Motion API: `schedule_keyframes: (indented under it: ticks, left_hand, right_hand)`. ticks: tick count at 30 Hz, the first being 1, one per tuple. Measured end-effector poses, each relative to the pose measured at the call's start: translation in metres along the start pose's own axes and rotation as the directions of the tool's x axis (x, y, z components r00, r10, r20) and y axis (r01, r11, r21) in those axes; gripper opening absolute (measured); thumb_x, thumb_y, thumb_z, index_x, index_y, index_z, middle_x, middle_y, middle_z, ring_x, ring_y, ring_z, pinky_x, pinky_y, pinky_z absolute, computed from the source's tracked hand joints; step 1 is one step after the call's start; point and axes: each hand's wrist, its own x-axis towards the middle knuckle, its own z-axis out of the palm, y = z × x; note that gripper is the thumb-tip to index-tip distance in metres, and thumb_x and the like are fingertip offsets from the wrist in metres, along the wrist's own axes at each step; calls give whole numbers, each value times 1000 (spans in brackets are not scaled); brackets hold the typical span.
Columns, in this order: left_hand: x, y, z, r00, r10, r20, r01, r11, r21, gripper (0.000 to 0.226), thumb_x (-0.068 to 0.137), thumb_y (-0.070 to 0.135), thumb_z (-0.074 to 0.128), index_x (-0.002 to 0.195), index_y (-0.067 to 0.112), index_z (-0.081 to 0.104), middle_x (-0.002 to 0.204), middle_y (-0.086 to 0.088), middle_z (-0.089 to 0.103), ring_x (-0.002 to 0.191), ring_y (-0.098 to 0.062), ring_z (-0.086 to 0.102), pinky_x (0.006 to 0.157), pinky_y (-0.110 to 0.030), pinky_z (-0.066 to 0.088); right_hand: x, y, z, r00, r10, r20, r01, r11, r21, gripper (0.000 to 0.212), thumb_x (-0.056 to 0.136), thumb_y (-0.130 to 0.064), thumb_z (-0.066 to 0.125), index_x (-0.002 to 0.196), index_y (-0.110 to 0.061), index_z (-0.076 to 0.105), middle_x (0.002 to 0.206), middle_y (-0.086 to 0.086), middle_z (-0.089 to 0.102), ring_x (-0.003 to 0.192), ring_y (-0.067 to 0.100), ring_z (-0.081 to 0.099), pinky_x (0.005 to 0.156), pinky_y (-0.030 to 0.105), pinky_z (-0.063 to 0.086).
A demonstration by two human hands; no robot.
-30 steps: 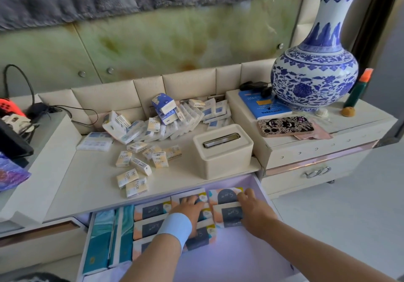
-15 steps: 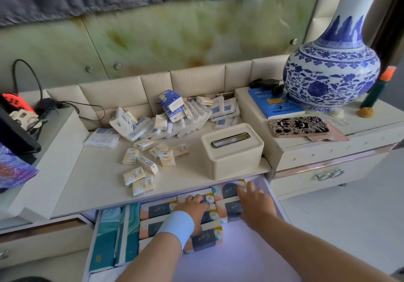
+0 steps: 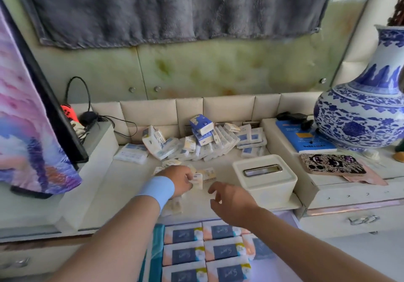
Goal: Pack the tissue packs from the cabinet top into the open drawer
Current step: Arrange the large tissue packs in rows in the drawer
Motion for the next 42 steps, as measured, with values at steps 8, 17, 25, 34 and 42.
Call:
schedule_keyframes:
  ticks: [8, 17, 25, 34, 42]
  left_hand:
    - [52, -92, -35, 951, -225, -211, 165, 949, -267, 41, 92, 31, 54, 133, 30, 48, 134, -2, 55, 115, -25, 56, 98, -37, 48]
    - [123, -141, -54, 861, -433, -267, 173, 743, -647, 52, 98, 28, 47, 147, 22, 33, 143, -10, 44, 123, -33, 51, 100, -41, 44]
    - [155, -168, -47, 902, -430, -42, 110, 324, -940, 57, 86, 56, 42, 131, 23, 50, 134, -8, 57, 122, -30, 53, 106, -49, 40]
    - [146, -172, -47, 888, -416, -194, 106, 597, -795, 34, 100, 27, 42, 124, 10, 59, 127, -15, 56, 116, -32, 54, 99, -38, 45]
    - [101, -162, -64, 917, -100, -386, -86, 895, -437, 92, 77, 18, 74, 151, 34, 21, 146, 3, 34, 129, -21, 43, 105, -38, 41]
  right_hand:
    - [118, -55, -9, 1000, -1, -20, 4, 992, 129, 39, 94, -31, 55, 132, -30, 49, 120, -4, 59, 95, 15, 60, 77, 30, 55]
    - [253, -119, 27, 1000, -22, 14, 21, 995, 93, 82, 85, -27, 69, 151, -33, 20, 147, 8, 38, 120, 28, 52, 90, 35, 51]
    - [311, -147, 64, 1000, -5, 10, 3, 976, 216, 97, 83, -36, 73, 155, -32, 9, 138, 4, 52, 114, 26, 56, 89, 35, 49]
    - [305, -140, 71, 985, 148, -89, -102, 916, 388, 51, 85, -33, 67, 132, -23, 50, 113, 3, 59, 97, 22, 57, 84, 33, 50]
    - [245, -119, 20, 998, 59, -20, -47, 931, 362, 58, 79, -20, 76, 129, -30, 49, 113, -4, 56, 96, 17, 58, 60, 15, 46]
